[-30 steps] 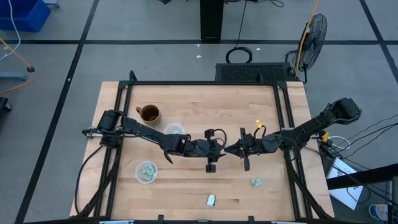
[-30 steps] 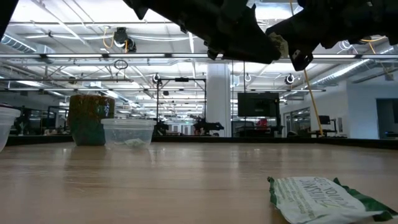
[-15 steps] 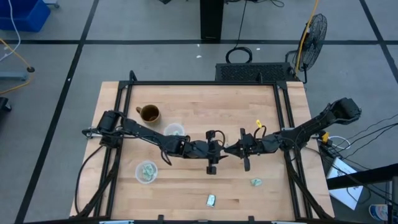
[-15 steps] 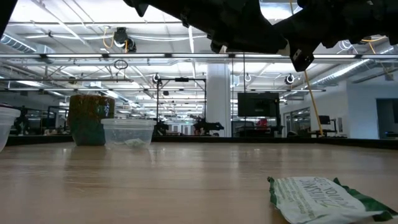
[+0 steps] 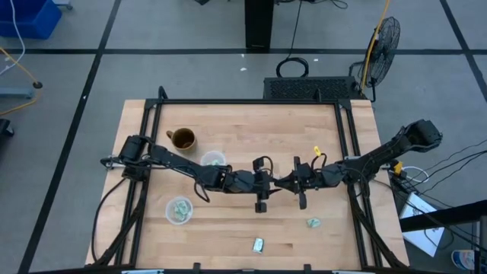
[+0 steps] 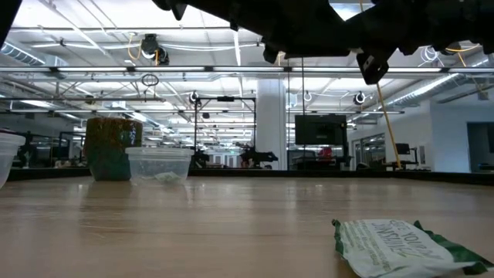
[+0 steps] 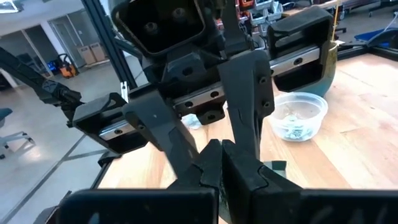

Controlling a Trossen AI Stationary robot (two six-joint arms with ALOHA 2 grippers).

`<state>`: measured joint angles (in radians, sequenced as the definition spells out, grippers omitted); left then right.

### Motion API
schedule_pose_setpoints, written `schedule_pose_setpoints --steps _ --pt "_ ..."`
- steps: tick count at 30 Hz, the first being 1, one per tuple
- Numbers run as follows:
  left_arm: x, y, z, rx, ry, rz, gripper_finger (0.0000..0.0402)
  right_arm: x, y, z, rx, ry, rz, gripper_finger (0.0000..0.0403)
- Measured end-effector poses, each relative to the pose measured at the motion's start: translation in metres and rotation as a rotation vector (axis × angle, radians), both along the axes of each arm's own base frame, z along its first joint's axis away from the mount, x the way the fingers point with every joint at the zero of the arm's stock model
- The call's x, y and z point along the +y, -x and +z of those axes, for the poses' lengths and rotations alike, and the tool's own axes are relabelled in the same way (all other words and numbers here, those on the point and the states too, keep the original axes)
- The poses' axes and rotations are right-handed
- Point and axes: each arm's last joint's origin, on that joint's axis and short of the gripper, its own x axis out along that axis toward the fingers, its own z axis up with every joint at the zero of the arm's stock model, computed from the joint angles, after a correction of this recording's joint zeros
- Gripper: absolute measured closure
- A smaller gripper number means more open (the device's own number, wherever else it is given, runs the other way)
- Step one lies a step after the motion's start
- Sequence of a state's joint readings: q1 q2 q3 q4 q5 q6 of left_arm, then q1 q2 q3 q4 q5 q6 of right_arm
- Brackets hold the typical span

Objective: Pick and place Stevia / Truvia into bins
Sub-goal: Put the stevia packet into the bottom transparent container

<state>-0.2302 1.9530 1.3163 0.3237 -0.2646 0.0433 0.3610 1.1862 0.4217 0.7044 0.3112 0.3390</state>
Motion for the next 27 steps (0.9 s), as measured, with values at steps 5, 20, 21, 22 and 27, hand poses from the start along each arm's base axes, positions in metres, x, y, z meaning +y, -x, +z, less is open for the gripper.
schedule_pose_setpoints --steps 5,20,21,22,27 --pt "0.0005 0.0001 -0.0005 0.005 -0.003 0.006 0.0332 0.0001 0.0000 -0.0001 0.000 0.013 0.003 0.0403" --pt "0.0005 0.0012 -0.0033 0.031 0.010 0.032 0.0375 0.0009 -0.0001 -0.0001 -0.006 0.098 0.043 0.0361" --pt "0.0005 0.0013 -0.0034 0.033 0.013 0.034 0.0379 0.0010 0.0000 -0.0001 -0.006 0.099 0.044 0.0357" --pt "0.0007 0.0013 -0.0036 0.036 0.017 0.036 0.0382 0.0010 0.0000 -0.0001 -0.005 0.099 0.044 0.0351" --pt "0.0009 0.0019 -0.0052 0.053 0.051 0.056 0.0382 0.0011 -0.0001 -0.0005 -0.003 0.112 0.049 0.0307"
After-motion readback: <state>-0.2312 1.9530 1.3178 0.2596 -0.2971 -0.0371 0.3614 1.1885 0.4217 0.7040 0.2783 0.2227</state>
